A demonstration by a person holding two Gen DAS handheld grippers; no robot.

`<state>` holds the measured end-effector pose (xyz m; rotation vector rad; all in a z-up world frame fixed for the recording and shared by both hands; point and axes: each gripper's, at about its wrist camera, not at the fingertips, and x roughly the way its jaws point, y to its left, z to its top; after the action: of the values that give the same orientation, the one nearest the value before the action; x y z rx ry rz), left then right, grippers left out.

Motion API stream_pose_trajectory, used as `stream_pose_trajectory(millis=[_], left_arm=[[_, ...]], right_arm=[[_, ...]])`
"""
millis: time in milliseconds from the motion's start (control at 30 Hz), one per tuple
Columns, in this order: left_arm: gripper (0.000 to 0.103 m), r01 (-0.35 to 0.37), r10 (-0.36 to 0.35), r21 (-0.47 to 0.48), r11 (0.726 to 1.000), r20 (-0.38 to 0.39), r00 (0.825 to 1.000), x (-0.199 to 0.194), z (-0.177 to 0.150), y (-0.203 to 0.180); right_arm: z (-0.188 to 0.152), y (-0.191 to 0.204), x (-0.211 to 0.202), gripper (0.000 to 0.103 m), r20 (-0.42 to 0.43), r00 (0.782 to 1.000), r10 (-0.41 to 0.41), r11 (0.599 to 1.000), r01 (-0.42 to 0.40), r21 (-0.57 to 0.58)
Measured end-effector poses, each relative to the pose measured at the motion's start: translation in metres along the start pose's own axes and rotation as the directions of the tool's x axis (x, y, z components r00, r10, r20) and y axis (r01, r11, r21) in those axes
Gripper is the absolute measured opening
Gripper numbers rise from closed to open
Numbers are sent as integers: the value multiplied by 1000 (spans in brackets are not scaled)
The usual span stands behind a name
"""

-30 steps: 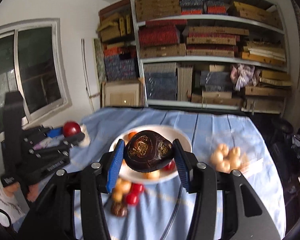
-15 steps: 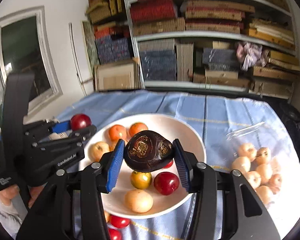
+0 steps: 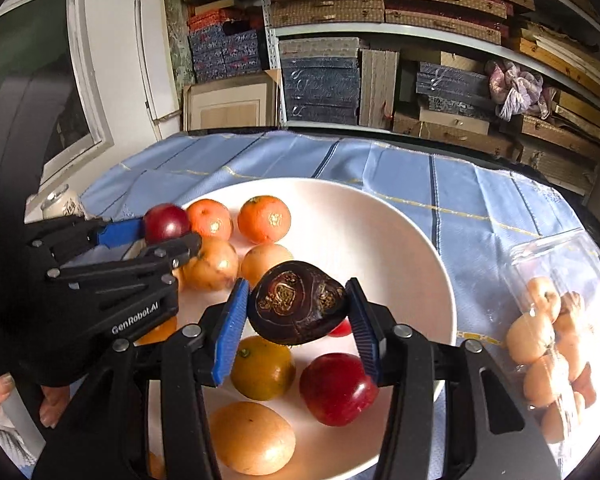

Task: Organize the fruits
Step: 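Carry the red apple and dark fruit into the white dish and open both tools, then move both open tools back over the remaining fruit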

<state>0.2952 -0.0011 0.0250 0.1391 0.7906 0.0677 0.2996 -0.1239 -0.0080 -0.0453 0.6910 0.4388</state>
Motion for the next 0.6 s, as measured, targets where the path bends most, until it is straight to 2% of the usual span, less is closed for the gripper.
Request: stream_pose_trajectory(millis=[33, 67, 100, 267, 300, 367, 400, 467, 600], left_arm=[[57, -9, 9, -1, 1000, 7, 1000, -2, 1, 1], [69, -15, 15, -3, 1000, 16, 1000, -5, 1, 1], [71, -20, 21, -5, 1000, 30, 999, -10, 2, 2], [71, -39, 40, -14, 999, 63, 997, -45, 5, 19], [71, -37, 38, -20, 999, 68, 997, -54, 5, 23], [71, -34, 36, -31, 999, 78, 996, -78, -3, 34], [71, -29, 31, -33, 999, 77, 997, -84, -7, 36], [71, 12, -10, -28, 1000, 58, 998, -100, -24, 37], [71, 69, -70, 23, 997, 13, 997, -113, -68, 16]], right_arm=[[-1, -2, -4, 49, 10, 1000, 0, 1000, 0, 2], [0, -3, -7, 49, 26, 1000, 3, 1000, -3, 6], [0, -4, -12, 49, 34, 999, 3, 1000, -3, 9], [4, -4, -75, 51, 133, 991, 25, 999, -29, 31], [3, -4, -91, 53, 155, 987, 38, 998, -44, 34], [-2, -1, -132, 67, 212, 975, 66, 996, -76, 37], [-7, 1, -149, 70, 232, 970, 75, 996, -85, 34], [-25, 7, -181, 73, 247, 964, 100, 994, -106, 14], [-66, 12, -205, 75, 236, 965, 112, 993, -120, 19]])
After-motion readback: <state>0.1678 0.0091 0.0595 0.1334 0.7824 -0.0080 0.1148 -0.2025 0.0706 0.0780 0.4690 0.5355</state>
